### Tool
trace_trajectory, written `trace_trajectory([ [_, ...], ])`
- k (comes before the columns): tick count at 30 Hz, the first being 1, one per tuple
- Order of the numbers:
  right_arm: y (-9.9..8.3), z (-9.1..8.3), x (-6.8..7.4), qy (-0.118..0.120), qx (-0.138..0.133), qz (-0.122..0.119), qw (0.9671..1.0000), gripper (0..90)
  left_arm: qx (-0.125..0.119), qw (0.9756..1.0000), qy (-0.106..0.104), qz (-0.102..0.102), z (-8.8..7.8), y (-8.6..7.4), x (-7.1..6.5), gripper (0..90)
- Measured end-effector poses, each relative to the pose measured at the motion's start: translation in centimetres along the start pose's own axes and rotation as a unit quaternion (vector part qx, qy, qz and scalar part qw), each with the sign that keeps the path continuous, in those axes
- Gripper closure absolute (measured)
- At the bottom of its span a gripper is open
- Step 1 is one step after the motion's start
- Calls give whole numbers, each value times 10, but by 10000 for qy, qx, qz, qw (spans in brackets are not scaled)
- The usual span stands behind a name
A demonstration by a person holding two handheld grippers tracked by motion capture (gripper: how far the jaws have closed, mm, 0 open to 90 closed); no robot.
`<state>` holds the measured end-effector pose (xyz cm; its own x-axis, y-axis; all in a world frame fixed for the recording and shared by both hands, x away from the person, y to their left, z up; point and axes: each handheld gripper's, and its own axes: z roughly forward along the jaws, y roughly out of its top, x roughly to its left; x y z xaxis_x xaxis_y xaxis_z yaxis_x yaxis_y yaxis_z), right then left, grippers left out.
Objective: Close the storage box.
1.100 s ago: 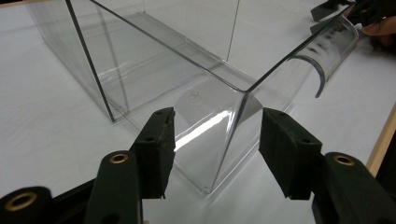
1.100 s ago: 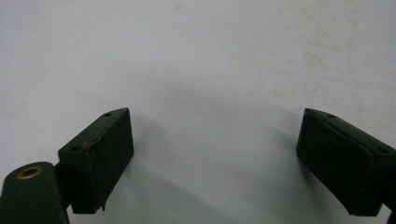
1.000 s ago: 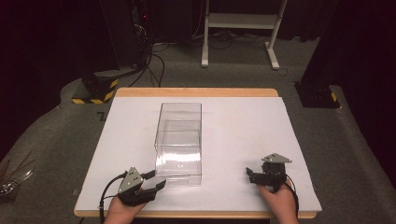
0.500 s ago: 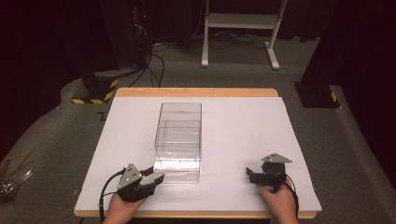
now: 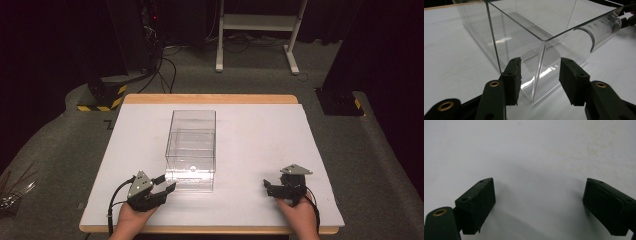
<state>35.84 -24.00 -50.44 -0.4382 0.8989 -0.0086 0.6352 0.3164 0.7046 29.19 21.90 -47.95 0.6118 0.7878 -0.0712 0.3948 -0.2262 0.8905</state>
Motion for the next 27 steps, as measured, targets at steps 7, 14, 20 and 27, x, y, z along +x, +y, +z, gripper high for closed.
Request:
trace_trajectory([
  [7,0,0,0,4,0,4,10000,109,49,10000,44,54,2,1,1,537],
  [14,0,0,0,9,0,2,10000,109,132,9998,135,119,8,8,5,556],
  [20,0,0,-1,15,-4,-6,10000,109,103,9998,188,15,16,11,12,581],
  [27,0,0,0,2,4,11,10000,109,-102,9991,404,43,16,8,7,578],
])
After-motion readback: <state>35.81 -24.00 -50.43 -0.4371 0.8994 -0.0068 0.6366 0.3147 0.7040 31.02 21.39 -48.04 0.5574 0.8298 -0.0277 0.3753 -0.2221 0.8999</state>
